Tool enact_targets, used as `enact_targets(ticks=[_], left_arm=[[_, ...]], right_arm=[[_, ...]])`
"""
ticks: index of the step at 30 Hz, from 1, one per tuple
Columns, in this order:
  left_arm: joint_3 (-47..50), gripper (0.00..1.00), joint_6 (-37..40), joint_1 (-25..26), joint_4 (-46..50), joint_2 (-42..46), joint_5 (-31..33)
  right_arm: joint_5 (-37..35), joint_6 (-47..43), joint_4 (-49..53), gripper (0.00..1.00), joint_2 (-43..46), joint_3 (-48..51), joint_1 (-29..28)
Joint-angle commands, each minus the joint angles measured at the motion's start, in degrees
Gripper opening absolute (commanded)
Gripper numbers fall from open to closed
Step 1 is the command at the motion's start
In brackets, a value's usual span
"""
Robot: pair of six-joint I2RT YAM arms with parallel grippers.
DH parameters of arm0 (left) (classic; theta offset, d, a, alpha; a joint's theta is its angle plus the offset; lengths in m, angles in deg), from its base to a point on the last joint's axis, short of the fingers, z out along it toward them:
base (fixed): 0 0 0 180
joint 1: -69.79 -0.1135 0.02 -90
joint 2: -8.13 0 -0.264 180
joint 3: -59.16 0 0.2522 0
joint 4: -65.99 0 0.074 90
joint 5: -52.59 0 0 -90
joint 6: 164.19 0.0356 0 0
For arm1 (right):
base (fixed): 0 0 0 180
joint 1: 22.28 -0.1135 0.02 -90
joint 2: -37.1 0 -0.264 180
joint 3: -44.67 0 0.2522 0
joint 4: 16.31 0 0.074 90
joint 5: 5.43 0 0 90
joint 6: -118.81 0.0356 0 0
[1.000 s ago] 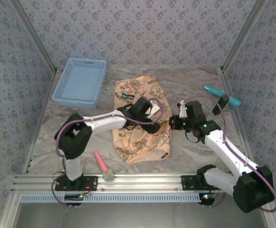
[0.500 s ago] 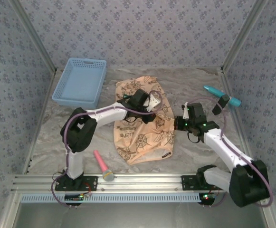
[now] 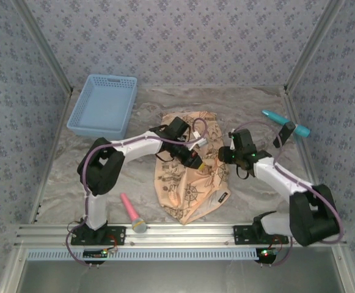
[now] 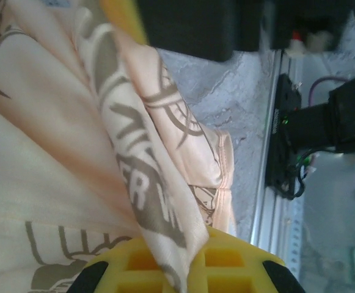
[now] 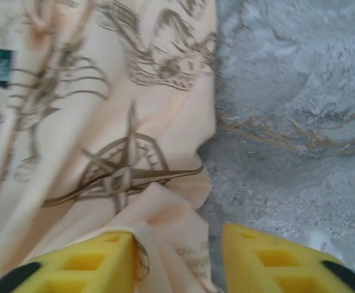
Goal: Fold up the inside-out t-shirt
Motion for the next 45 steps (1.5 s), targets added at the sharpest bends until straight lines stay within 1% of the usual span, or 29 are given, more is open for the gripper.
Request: enact_targets(ticks=[1, 2, 4, 6, 7, 8, 10, 14, 16, 19, 21, 23, 25, 28, 30, 32, 34, 35, 37, 38, 42, 45], left_arm=[[1.12, 0.0, -6.48, -1.59, -3.08, 1.35, -5.71], [1.66, 0.0, -7.43, -1.73, -4.08, 1.91, -5.8], [2.23, 0.0, -8.52, -2.44, -4.84, 2.62, -6.59], [2.08, 0.0, -9.22, -2.87, -4.66, 2.54, -6.86], [2.14, 0.0, -9.58, -2.92, -4.87, 2.45, -7.07], [2.31, 0.0, -10.06, -2.88, -5.46, 2.38, -7.56], [2.96, 0.0, -12.19, -3.14, -7.96, 2.16, -8.59], [3.5, 0.0, -15.46, -3.61, -10.71, 1.97, -8.43], [4.35, 0.0, -16.66, -3.8, -12.6, 1.85, -8.53], [4.76, 0.0, -17.73, -3.93, -13.81, 0.93, -9.39], [5.08, 0.0, -18.8, -3.96, -14.85, 0.62, -9.61], [5.47, 0.0, -19.25, -4.02, -15.5, 0.97, -9.76], [5.94, 0.0, -19.35, -4.2, -15.83, 1.38, -9.65], [6.37, 0.0, -20.11, -4.63, -16.73, 1.28, -9.68], [6.58, 0.0, -21.01, -4.74, -17.67, 0.74, -9.89], [6.89, 0.0, -21.96, -4.8, -18.83, 0.65, -9.98], [7.19, 0.0, -22.04, -4.76, -19.16, 0.93, -9.94], [7.28, 0.0, -22.03, -4.81, -19.25, 1.12, -9.96], [7.59, 0.0, -22.12, -4.99, -19.38, 1.47, -10.0], [7.87, 0.0, -22.23, -5.16, -19.43, 1.65, -9.95], [8.3, 0.0, -23.31, -5.27, -21.06, 2.01, -10.41], [8.49, 0.0, -23.38, -5.32, -21.59, 1.45, -10.08]], right_arm=[[6.24, 2.1, 3.96, 0.45, 10.34, 3.67, -1.51], [9.47, 2.72, 4.23, 0.45, 12.9, 5.11, -1.57], [18.9, 3.85, 3.38, 0.45, 16.86, 7.71, -1.45], [27.0, 5.85, -0.07, 0.46, 16.65, 9.07, -1.43], [29.5, 7.46, -2.52, 0.47, 15.54, 9.41, -1.57], [30.47, 9.19, -5.07, 0.48, 14.3, 10.13, -1.63], [31.46, 13.13, -11.88, 0.49, 11.26, 12.11, -1.35], [30.9, 17.2, -19.24, 0.51, 6.12, 14.12, -0.99], [30.83, 17.43, -22.94, 0.52, 3.44, 15.51, -0.36], [34.24, 17.82, -30.63, 0.53, -2.52, 16.2, 1.43], [36.09, 18.65, -34.69, 0.52, -6.12, 15.72, 1.5], [37.62, 20.79, -39.89, 0.47, -9.2, 15.66, 1.13], [38.13, 21.27, -41.96, 0.4, -10.3, 15.54, 0.72], [38.2, 21.07, -41.45, 0.27, -9.47, 15.59, 0.44], [37.93, 20.86, -40.13, 0.21, -8.37, 15.63, 0.56], [37.37, 20.04, -39.08, 0.2, -8.04, 15.74, 0.85], [37.33, 19.89, -40.35, 0.2, -8.84, 16.06, 0.87], [37.65, 20.11, -41.14, 0.25, -9.49, 16.17, 0.91], [37.08, 20.67, -41.01, 0.46, -10.83, 15.82, 0.74], [36.57, 21.35, -41.86, 0.49, -11.4, 16.1, 0.62], [35.83, 22.69, -44.85, 0.5, -13.29, 16.91, -0.25], [36.65, 23.68, -49.39, 0.5, -15.89, 17.1, -0.34]])
